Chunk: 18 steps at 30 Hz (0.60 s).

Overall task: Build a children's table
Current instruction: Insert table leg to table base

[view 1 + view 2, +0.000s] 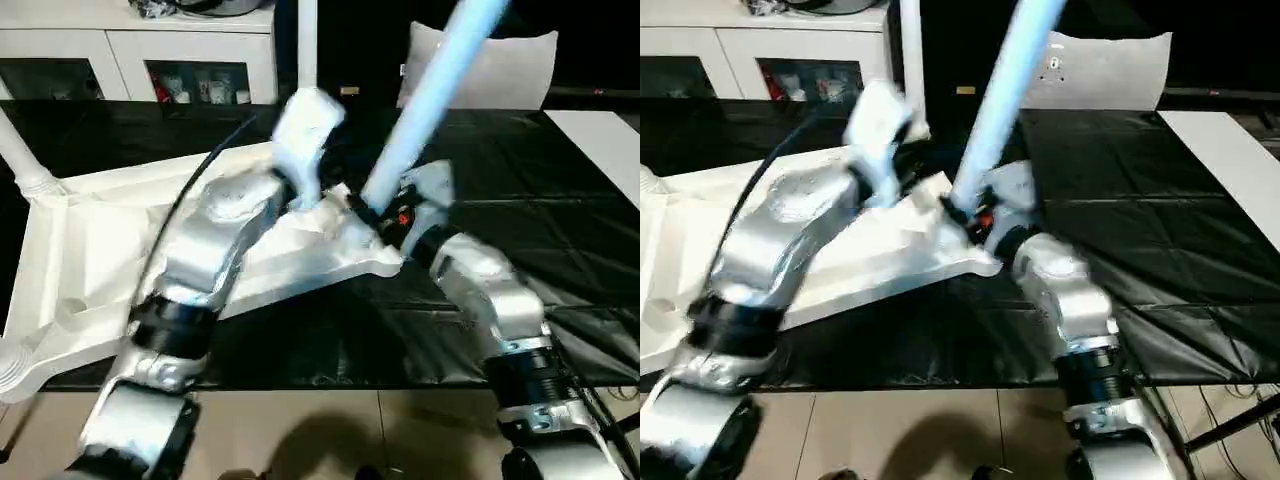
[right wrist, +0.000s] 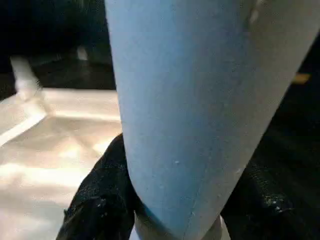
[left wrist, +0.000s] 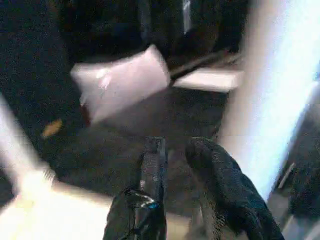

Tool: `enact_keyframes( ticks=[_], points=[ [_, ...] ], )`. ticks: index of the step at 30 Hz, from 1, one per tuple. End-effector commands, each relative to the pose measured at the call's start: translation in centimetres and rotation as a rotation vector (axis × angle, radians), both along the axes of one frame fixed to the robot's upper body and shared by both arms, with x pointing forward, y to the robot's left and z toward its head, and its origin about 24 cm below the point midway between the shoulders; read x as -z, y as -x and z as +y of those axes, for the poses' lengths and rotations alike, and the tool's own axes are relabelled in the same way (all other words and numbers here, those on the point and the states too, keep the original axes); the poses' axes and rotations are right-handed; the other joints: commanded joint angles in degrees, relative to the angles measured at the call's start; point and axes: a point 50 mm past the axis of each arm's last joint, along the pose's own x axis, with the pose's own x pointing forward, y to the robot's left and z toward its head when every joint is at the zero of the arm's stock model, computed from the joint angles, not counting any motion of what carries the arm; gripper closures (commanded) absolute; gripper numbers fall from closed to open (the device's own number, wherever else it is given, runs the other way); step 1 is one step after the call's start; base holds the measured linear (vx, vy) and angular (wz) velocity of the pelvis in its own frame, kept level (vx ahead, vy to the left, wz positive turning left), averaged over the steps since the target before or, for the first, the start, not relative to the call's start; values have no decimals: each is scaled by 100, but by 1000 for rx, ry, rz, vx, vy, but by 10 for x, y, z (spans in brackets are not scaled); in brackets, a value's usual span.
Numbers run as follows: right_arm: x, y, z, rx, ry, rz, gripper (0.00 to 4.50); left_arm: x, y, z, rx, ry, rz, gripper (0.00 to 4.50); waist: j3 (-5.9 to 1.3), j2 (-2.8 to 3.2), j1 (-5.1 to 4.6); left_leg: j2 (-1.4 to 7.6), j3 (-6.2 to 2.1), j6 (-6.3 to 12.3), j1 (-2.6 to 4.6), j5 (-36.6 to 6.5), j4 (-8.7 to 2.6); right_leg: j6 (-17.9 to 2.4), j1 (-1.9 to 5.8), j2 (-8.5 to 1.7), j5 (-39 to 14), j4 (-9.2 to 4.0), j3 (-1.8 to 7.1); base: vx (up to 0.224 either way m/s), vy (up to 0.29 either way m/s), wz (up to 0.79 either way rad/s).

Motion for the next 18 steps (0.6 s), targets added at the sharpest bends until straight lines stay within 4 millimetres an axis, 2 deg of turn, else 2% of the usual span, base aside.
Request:
enact_keyframes(
  ticks=[1,3,4,6,8,9,11,13,16,17,18],
  points=[
    [-8,-5,-10,22,-23,-18,263,8,-2,11,-22,-29,19,312,-479,31,-22,67,85,351,-43,-314,-406,-7,466,-352,-2135,-381,297,0,0,0],
    [-7,-7,-17,39,-26,-4,263,16,-1,16,-15,-59,43,309,-480,29,-28,74,88,357,-43,-309,-404,-28,464,-358,-2105,-386,303,0,0,0],
    [-7,-8,-20,41,-46,7,263,21,-1,17,-8,-76,57,290,-479,41,-21,82,92,361,-25,-321,-407,-111,452,-368,-2087,-377,313,0,0,0],
    [-7,-10,-25,40,-93,48,263,29,1,18,8,-97,89,271,-484,38,-12,93,90,400,-34,-260,-409,-199,460,-371,-1975,-361,325,0,0,0],
    [-7,-11,-30,22,-119,65,263,43,5,12,77,-132,144,263,-493,42,-5,107,88,420,-44,-193,-404,-305,471,-390,-1850,-337,336,0,0,0],
    [-7,-11,-30,22,-119,65,263,43,5,12,77,-132,144,254,-493,42,-5,107,88,420,-44,-193,-404,-305,471,-390,-1850,-337,336,0,0,0],
    [-5,-13,-35,27,-93,68,263,55,8,7,128,-170,185,234,-496,37,-7,89,96,418,-56,-166,-396,-335,480,-393,-1862,-330,340,0,0,0],
    [-4,-14,-39,35,-55,69,263,65,11,2,177,-224,207,221,-481,5,-11,65,115,409,-55,-241,-398,-234,481,-384,-2095,-375,328,0,0,0],
    [-1,-12,-40,31,-18,85,263,74,12,-2,213,-248,230,210,-484,10,-10,56,118,392,-60,-216,-394,-139,480,-380,-2187,-393,317,0,0,0],
    [1,-11,-40,25,-1,93,263,78,13,-3,231,-258,238,247,-481,16,-17,54,111,386,-71,-226,-395,-118,488,-376,-2190,-401,306,0,0,0],
    [2,-9,-39,19,11,101,263,82,13,-3,235,-270,234,258,-485,30,-16,52,111,382,-67,-239,-395,-119,490,-374,-2183,-402,304,0,0,0]
  ],
)
